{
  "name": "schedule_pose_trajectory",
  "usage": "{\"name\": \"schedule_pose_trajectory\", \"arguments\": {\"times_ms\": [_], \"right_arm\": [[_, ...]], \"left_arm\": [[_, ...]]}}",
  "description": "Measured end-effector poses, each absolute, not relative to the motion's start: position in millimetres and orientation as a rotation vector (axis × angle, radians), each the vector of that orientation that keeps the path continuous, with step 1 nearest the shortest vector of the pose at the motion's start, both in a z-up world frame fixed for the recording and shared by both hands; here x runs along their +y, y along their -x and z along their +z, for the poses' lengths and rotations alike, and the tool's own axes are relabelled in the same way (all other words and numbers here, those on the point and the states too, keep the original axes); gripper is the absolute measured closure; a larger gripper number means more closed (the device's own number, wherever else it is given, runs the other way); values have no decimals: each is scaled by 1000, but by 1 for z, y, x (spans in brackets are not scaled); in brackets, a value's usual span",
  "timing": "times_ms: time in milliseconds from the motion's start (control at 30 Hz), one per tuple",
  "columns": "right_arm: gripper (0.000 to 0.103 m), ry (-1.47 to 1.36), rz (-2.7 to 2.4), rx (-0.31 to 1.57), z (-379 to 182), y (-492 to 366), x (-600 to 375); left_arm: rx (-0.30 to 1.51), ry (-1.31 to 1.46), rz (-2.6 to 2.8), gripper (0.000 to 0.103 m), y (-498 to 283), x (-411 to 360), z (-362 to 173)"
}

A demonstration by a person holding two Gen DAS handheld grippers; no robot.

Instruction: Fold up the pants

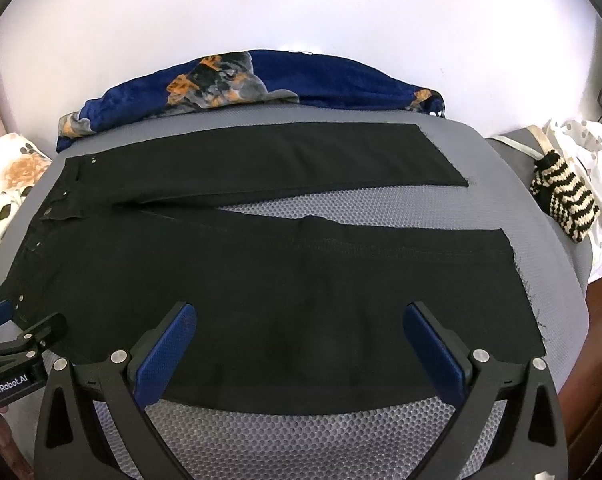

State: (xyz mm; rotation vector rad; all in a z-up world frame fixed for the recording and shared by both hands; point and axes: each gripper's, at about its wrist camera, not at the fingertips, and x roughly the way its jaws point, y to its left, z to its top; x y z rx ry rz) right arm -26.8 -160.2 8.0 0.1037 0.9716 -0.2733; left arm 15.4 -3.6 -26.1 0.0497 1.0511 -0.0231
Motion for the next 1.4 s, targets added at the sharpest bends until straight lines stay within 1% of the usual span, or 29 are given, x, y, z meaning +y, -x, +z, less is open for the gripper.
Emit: {"name": "schedule_pose_trajectory", "arguments": {"times_ms": [1133,1267,1400], "right_arm": [[0,-139,-303,988,5,22,-168],[0,-150,-297,989,3,22,-170],[0,-186,-274,991,4,16,-176]], "left_arm": [[1068,-61,-22,7,-24,-6,-33],[1077,-38,-32,7,-31,-2,-33],[1067,46,-75,8,-54,18,-23]]}}
